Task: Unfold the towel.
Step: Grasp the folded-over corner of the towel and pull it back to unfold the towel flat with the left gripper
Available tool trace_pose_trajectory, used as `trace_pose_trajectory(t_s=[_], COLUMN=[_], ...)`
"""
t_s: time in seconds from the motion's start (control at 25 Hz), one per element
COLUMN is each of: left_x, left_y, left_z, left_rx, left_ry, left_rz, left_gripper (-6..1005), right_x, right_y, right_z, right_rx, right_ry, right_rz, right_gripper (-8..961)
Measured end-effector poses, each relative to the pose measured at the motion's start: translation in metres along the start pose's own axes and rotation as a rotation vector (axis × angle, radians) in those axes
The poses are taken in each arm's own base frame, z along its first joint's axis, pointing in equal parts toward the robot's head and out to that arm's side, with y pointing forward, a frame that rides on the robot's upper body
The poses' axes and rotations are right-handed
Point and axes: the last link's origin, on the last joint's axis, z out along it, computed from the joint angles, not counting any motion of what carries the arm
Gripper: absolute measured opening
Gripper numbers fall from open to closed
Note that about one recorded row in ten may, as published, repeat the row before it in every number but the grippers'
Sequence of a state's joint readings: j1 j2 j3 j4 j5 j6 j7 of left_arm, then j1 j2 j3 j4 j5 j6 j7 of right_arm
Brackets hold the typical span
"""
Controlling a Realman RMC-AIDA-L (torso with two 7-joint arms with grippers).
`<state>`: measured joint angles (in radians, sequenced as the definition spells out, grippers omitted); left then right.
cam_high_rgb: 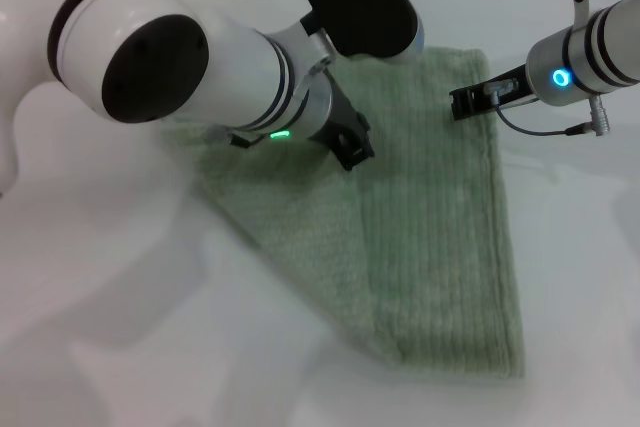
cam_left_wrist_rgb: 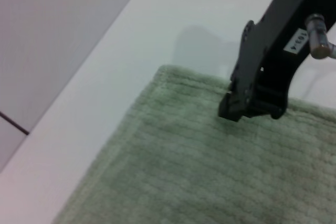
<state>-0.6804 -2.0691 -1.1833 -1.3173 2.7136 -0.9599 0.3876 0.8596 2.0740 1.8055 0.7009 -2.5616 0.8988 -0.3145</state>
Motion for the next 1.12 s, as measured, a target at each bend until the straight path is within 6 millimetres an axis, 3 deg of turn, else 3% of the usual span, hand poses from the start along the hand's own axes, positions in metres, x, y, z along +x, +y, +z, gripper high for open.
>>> trace_pose_trajectory(t_s=[0.48, 1.12], left_x=[0.001, -0.009], left_y=[-0.016, -0.017], left_z=[-0.021, -0.042], left_rx=[0.091, 0.127], left_ry=[-0.029, -0.036], left_rz=[-0.008, -0.047], left_gripper=[13, 16], right_x=[0.002, 0.005], right_y=[-0.001, -0.002], right_z=[0.001, 0.002], right_rx=[0.001, 0.001], right_ry=[0.007, 0.016], right_rz=[0.004, 0.008], right_gripper=[0, -1])
